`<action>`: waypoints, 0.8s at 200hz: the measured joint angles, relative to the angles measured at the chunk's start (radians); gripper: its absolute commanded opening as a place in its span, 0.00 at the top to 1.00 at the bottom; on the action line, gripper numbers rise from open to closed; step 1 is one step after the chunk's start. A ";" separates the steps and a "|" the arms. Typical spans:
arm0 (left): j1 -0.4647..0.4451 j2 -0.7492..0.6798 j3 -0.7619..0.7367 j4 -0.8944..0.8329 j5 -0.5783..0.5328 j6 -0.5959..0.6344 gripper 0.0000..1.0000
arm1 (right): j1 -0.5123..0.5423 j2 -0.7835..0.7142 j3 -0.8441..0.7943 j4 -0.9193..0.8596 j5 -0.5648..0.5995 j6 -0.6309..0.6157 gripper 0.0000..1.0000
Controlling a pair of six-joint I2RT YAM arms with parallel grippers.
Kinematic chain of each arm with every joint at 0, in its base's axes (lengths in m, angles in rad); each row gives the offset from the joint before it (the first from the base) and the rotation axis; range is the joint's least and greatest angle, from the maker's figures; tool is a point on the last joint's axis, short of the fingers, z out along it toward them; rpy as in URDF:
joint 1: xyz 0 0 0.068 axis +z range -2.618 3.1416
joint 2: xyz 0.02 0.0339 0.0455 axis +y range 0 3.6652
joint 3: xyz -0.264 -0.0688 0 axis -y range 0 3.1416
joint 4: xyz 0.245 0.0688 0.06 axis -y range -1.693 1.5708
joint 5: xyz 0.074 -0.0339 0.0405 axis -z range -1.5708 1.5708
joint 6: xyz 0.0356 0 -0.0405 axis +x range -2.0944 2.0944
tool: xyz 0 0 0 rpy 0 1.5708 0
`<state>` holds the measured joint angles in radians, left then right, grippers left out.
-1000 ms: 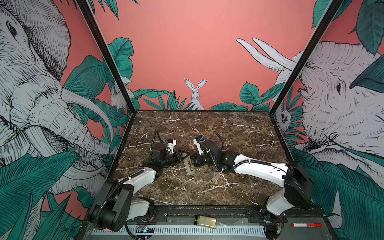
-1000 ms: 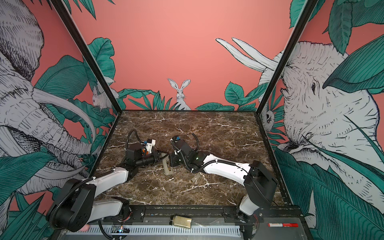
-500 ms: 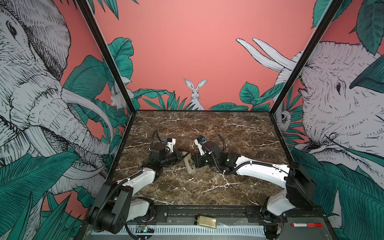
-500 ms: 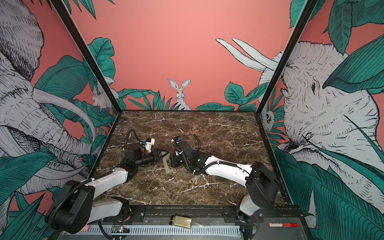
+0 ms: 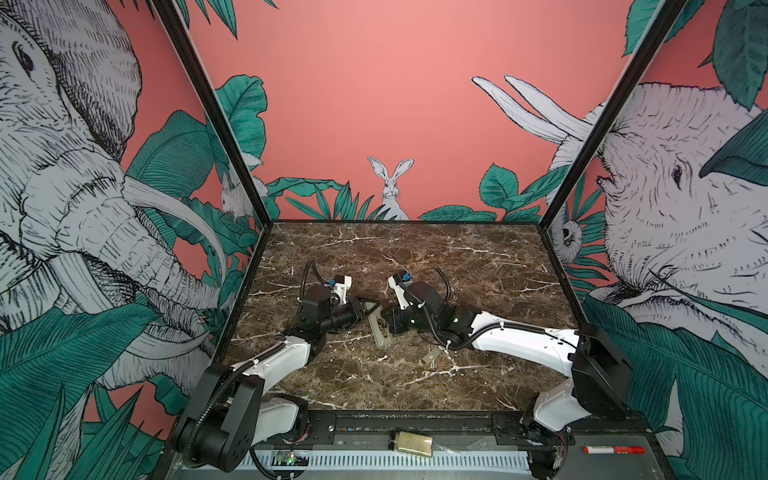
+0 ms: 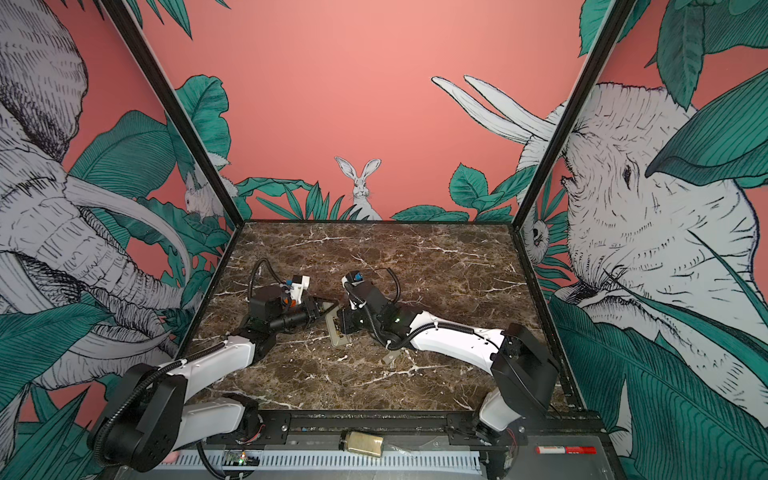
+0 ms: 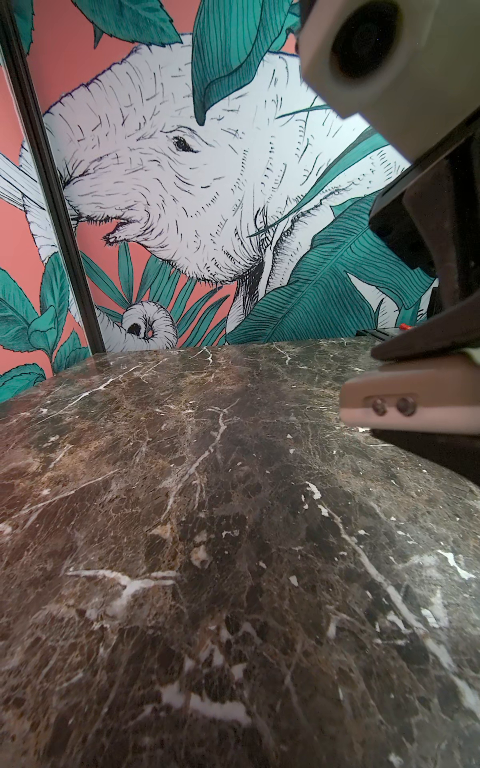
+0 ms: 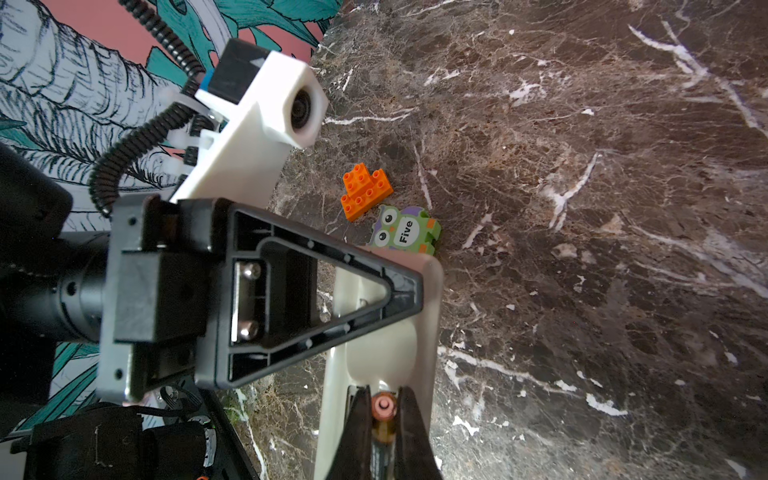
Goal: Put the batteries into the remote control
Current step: 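Carry the AA battery with the right gripper over the remote's compartment, then lower the AA battery into the compartment beside the first battery with the right gripper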
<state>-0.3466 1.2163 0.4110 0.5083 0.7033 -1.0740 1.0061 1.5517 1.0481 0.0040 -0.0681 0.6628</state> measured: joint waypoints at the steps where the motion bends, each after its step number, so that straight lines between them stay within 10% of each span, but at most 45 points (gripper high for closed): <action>1: 0.000 0.000 0.000 0.000 0.000 0.000 1.00 | 0.000 0.000 0.000 0.000 0.000 0.000 1.00; 160: 0.000 -0.016 0.000 0.000 0.000 0.001 1.00 | 0.008 0.008 0.007 -0.025 -0.016 -0.017 1.00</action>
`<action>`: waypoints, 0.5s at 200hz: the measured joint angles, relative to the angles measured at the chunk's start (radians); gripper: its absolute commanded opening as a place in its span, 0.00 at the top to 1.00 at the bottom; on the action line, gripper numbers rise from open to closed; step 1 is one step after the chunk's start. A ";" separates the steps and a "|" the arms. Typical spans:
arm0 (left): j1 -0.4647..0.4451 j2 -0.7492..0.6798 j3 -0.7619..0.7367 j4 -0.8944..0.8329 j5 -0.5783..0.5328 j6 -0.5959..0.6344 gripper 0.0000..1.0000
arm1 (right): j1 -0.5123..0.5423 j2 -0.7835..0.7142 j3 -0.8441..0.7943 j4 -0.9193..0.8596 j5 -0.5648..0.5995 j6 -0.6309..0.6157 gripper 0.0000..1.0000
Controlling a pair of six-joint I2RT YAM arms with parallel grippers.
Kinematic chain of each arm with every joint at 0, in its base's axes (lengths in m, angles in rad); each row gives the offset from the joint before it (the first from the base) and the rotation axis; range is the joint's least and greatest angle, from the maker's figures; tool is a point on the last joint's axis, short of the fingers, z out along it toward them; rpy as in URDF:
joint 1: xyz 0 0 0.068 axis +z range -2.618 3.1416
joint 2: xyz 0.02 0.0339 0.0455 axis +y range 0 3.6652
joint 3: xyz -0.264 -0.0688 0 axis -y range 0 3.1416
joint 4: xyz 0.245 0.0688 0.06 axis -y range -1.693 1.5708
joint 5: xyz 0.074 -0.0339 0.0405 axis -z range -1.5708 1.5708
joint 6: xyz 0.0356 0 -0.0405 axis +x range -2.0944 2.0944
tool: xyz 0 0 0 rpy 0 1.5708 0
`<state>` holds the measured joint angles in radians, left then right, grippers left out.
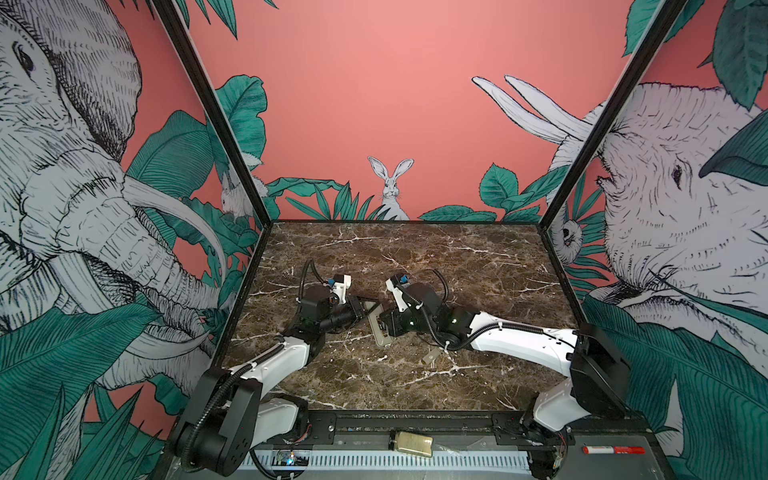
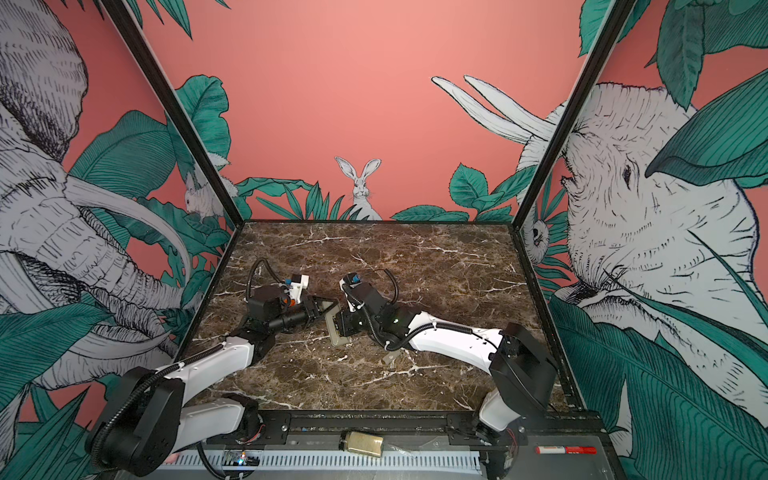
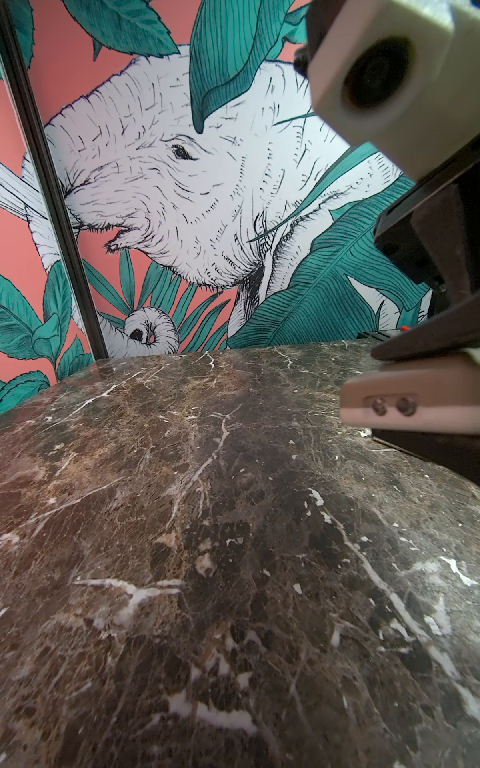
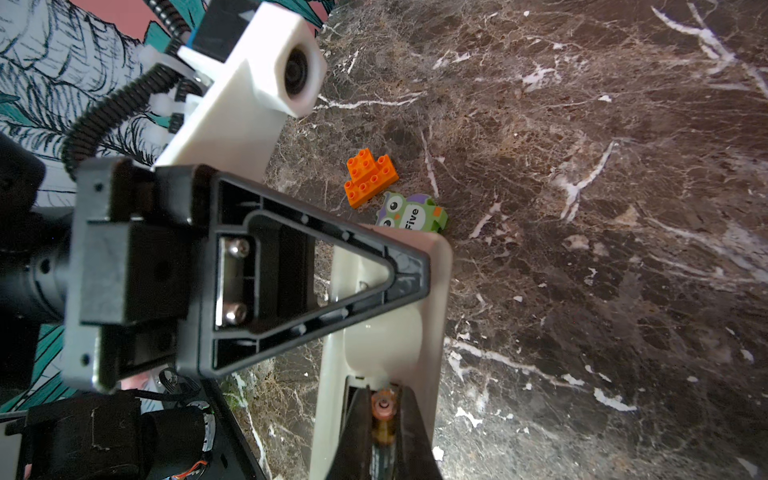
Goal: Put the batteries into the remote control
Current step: 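Lower the AA battery into the compartment beside the first battery with the right gripper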
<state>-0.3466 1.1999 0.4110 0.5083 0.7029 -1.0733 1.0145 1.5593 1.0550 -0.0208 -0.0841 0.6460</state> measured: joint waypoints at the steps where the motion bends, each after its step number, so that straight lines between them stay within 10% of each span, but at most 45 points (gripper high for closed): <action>1: 0.000 0.000 0.000 0.000 0.000 0.000 1.00 | 0.000 0.000 0.001 0.000 0.000 0.000 1.00; 100: 0.000 -0.005 0.000 0.011 0.031 0.022 1.00 | 0.000 0.016 0.033 -0.051 -0.003 0.000 0.69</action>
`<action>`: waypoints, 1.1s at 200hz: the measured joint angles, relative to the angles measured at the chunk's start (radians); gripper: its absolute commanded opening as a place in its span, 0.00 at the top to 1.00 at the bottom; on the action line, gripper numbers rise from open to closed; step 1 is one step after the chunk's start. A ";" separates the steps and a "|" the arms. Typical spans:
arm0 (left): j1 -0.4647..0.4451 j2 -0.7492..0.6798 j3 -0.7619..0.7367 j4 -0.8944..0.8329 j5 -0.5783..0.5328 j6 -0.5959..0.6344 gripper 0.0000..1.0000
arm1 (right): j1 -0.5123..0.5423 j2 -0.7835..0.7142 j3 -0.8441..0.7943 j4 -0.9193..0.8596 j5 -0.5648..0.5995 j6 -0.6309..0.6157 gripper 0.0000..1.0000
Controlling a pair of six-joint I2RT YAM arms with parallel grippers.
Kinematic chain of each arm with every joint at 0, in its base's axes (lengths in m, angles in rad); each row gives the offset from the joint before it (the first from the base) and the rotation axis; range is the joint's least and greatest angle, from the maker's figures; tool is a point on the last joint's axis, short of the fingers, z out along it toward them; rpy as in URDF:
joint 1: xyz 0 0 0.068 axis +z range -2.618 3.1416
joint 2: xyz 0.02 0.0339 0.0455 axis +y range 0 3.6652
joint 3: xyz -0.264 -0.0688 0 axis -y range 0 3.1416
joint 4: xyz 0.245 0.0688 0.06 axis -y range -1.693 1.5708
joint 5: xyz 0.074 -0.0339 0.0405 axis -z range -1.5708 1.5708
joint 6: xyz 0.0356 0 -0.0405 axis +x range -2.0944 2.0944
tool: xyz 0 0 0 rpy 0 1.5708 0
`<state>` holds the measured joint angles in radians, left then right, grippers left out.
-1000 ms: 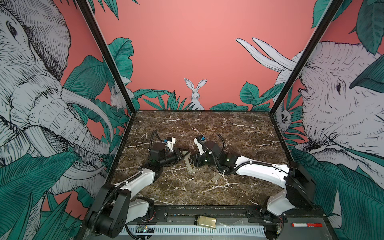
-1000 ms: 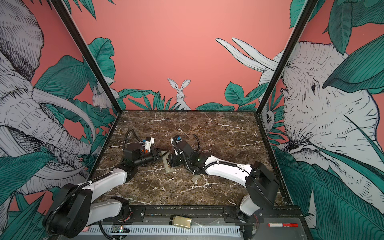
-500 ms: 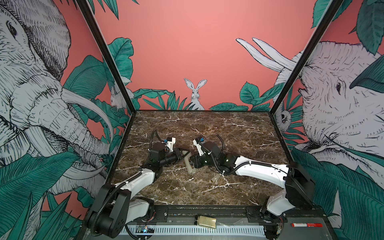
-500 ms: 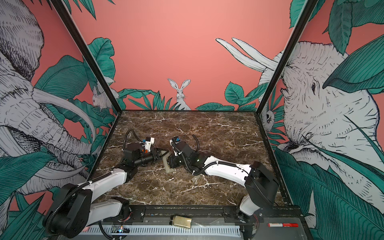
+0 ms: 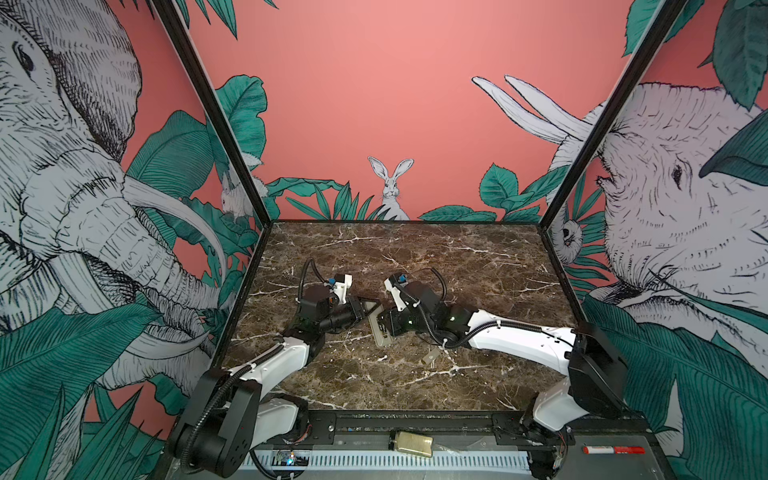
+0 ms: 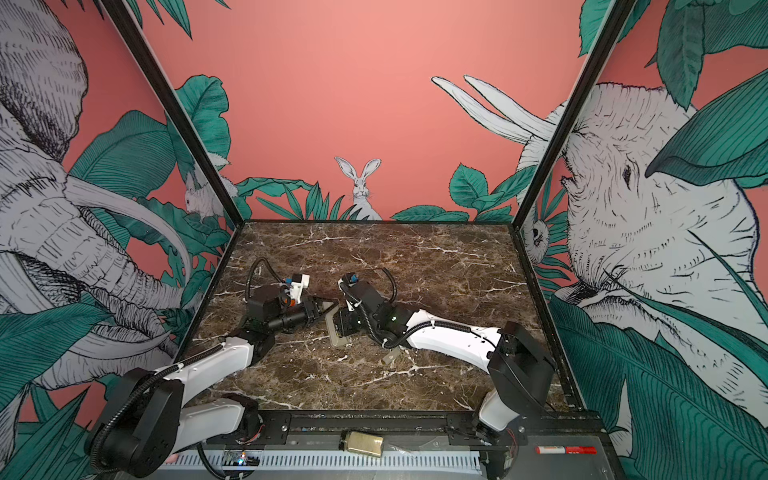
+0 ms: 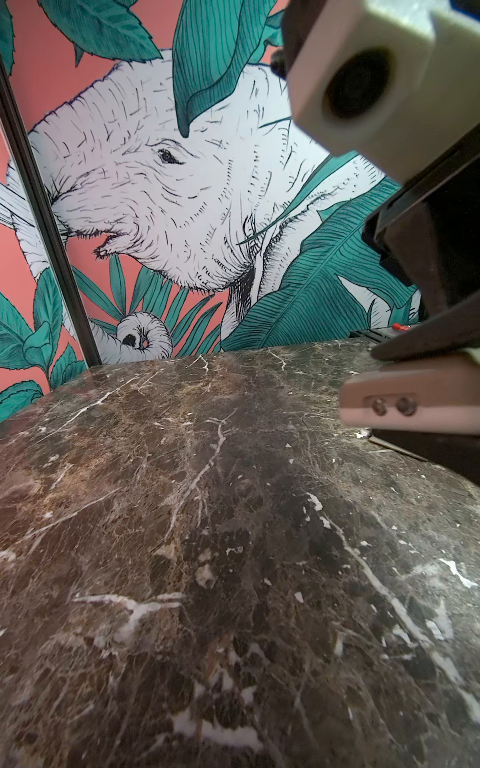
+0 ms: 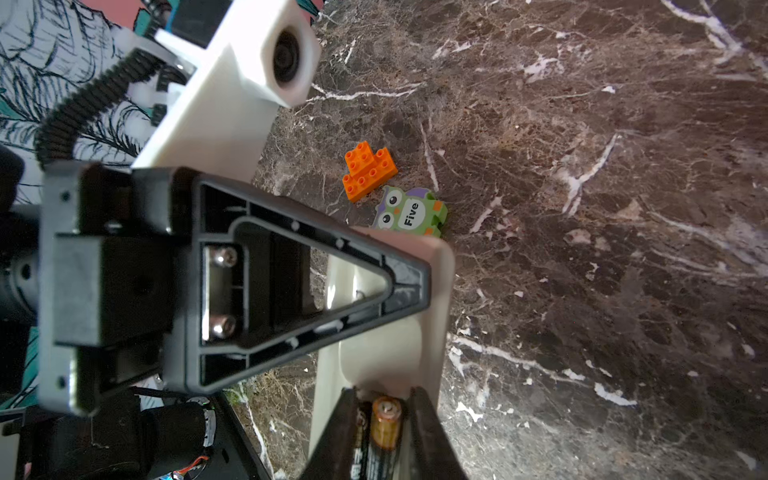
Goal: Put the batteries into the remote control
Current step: 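Lower the AA battery into the compartment beside the first battery with the right gripper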
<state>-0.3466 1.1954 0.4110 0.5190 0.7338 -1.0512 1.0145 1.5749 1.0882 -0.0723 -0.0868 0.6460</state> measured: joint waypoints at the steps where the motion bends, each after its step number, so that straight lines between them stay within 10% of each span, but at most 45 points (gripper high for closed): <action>1: 0.000 0.000 0.000 0.001 0.001 0.000 1.00 | 0.000 0.000 0.000 0.000 0.000 0.000 0.69; 125: 0.000 0.033 0.000 0.041 0.055 0.004 1.00 | 0.006 -0.001 0.034 -0.085 0.047 -0.038 0.49; 220: -0.001 0.035 0.000 0.056 0.123 0.003 1.00 | 0.032 -0.063 0.119 -0.241 0.003 -0.321 0.44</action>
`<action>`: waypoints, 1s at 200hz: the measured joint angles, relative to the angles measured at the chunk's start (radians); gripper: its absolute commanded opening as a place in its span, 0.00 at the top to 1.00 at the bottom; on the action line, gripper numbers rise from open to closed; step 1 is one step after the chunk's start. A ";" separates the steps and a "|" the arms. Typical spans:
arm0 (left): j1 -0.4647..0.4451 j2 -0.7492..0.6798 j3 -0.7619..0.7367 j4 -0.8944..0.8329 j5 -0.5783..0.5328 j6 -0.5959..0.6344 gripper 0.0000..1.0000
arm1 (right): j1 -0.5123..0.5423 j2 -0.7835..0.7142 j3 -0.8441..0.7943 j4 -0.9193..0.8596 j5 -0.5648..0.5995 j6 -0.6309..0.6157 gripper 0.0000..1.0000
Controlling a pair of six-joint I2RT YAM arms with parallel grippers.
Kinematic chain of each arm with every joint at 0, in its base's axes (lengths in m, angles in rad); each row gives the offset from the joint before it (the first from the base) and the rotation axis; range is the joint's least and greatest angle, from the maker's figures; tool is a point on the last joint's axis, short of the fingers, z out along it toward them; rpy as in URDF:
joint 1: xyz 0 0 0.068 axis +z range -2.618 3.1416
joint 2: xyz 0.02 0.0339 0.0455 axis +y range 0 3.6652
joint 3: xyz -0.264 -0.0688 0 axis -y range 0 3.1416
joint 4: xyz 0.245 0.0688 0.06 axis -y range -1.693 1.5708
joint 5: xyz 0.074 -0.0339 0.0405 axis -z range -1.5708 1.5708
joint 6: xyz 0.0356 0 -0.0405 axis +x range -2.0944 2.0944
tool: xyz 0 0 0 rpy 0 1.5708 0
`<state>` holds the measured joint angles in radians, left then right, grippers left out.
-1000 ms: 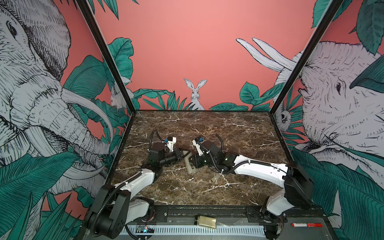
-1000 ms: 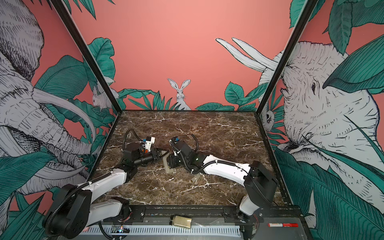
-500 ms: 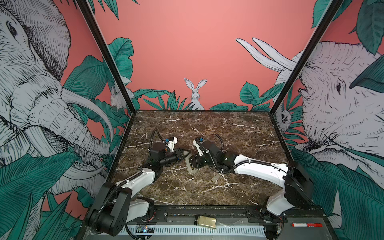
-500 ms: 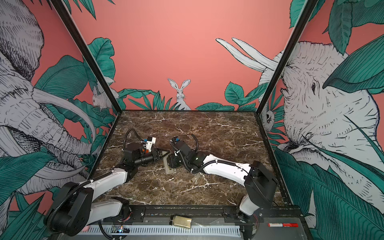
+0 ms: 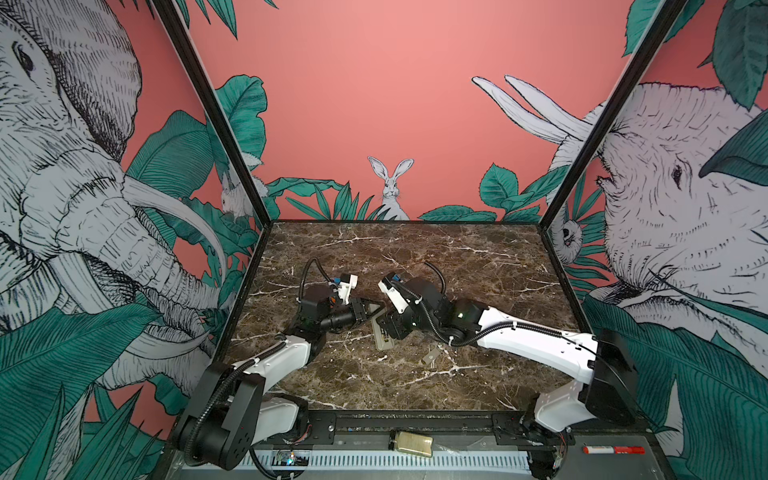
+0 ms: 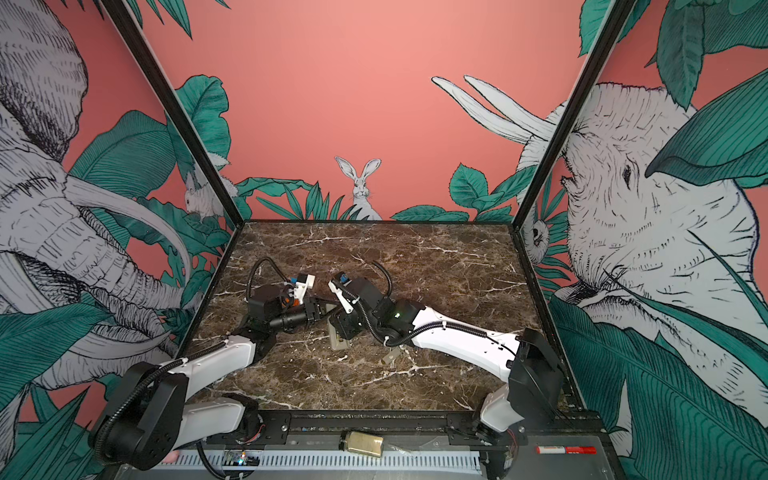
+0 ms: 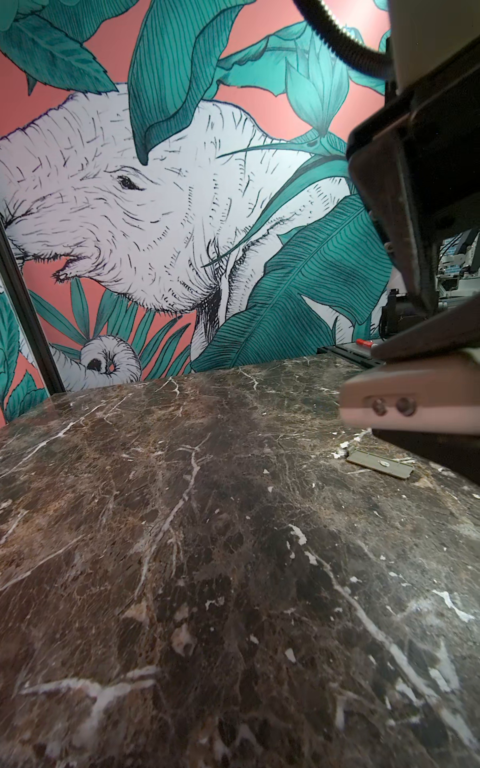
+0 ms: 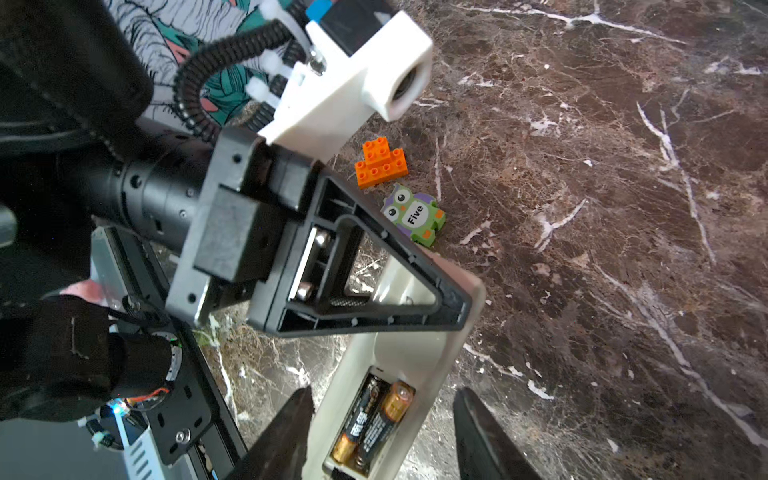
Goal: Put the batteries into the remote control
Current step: 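Lower the AA battery into the compartment beside the first battery with the right gripper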
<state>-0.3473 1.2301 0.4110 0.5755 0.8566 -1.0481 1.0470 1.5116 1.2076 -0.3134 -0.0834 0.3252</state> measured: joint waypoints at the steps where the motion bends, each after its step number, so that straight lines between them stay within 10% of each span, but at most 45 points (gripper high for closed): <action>1: 0.000 0.000 0.000 0.000 0.000 0.000 1.00 | 0.000 0.000 0.001 -0.002 -0.002 -0.003 0.44; 200: -0.043 -0.035 0.012 -0.060 0.108 0.016 1.00 | -0.018 0.061 0.204 -0.372 -0.155 -0.544 0.64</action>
<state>-0.3904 1.1954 0.4232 0.5152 0.9649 -1.0321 1.0290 1.5726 1.4117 -0.6853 -0.2382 -0.2192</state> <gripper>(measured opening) 0.232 0.367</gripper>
